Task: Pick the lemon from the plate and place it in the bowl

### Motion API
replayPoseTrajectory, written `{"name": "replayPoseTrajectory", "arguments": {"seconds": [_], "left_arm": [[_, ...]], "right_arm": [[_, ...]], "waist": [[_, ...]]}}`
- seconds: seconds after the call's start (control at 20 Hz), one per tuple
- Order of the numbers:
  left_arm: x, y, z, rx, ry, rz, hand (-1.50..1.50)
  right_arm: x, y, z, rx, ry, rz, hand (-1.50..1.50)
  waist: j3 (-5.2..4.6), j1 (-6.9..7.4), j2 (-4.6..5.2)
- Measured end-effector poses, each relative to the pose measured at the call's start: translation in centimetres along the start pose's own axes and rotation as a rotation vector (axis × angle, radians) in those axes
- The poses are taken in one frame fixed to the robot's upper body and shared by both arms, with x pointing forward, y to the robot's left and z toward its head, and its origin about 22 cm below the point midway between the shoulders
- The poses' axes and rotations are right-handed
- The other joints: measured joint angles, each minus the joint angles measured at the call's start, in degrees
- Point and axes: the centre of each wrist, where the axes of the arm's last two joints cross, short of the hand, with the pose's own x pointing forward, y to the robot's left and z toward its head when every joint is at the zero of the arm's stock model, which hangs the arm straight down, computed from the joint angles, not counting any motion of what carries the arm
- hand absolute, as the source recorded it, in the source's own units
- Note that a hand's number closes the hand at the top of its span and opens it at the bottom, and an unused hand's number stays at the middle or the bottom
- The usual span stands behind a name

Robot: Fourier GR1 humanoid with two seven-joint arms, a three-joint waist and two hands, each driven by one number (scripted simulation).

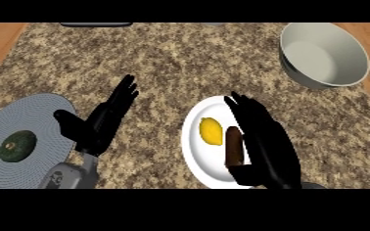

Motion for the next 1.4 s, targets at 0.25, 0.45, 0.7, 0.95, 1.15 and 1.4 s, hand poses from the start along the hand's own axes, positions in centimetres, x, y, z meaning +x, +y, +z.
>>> {"name": "replayPoseTrajectory", "arguments": {"seconds": [0.25,0.45,0.7,0.95,1.15,1.4], "left_arm": [[0.3,-0.1,0.0,-0.021,-0.006,0.005,0.00],[0.3,-0.6,0.0,-0.022,-0.012,0.013,0.00],[0.4,-0.5,-0.3,-0.020,-0.016,0.014,0.00],[0.7,-0.1,-0.2,-0.017,-0.013,0.012,0.00],[0.5,0.0,-0.1,-0.009,-0.014,0.007,0.00],[0.7,-0.1,0.3,-0.017,-0.012,0.005,0.00]], "right_arm": [[4.8,-0.6,-1.0,0.116,0.117,0.087,-1.50],[7.2,-0.3,-2.3,0.189,0.156,0.071,-1.50],[8.3,0.9,-4.3,0.250,0.227,0.088,-1.50],[8.6,1.6,-6.0,0.306,0.283,0.108,-1.50],[8.4,2.6,-6.4,0.357,0.317,0.136,-1.50],[8.0,3.6,-6.4,0.397,0.339,0.163,-1.50]], "waist": [[0.09,0.88,0.32],[0.19,1.02,0.49],[0.25,0.88,0.62],[0.28,0.86,0.59],[0.30,0.71,0.57],[0.34,0.64,0.54]]}}
